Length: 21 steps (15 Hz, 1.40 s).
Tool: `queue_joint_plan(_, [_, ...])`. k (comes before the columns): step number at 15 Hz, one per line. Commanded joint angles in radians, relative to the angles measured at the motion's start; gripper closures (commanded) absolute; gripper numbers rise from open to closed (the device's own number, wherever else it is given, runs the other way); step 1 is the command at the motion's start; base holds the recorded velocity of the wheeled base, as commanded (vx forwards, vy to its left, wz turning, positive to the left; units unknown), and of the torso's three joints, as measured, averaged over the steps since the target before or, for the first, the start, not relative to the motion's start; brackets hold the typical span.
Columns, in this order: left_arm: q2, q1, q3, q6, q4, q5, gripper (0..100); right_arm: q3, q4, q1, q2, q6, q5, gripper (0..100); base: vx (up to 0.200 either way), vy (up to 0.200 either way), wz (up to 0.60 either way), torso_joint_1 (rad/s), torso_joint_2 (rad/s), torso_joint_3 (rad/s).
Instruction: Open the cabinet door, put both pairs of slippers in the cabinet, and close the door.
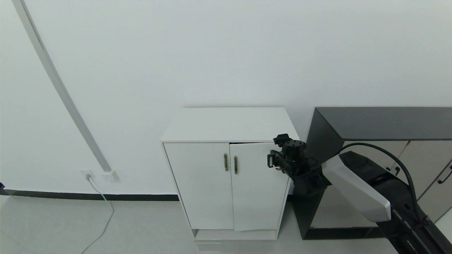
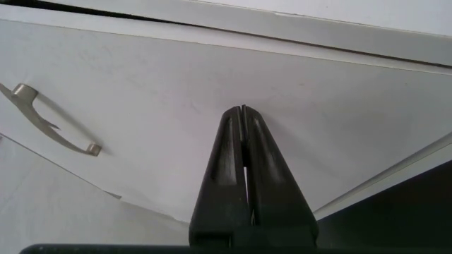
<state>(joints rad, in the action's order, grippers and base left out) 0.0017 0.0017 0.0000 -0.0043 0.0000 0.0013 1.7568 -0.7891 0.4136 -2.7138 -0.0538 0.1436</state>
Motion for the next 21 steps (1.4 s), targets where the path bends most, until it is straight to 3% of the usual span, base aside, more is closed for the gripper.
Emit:
queue_joint_plan(1, [0.000,0.000,0.000,0.000,0.000,0.000,100,0.010,0.001,0.001,-0.003,0.000,0.001,100,0.000,0.000,0.00,0.000,0.00,0.000])
queue_joint_plan(15, [0.000,0.000,0.000,0.000,0.000,0.000,100,0.050,0.033,0.001,-0.012,0.000,0.005,100,0.000,0.000,0.00,0.000,0.00,0.000])
queue_joint_plan(21, [0.000,0.000,0.000,0.000,0.000,0.000,100,0.086,0.065,0.004,-0.021,0.000,0.059,100,0.000,0.000,0.00,0.000,0.00,0.000])
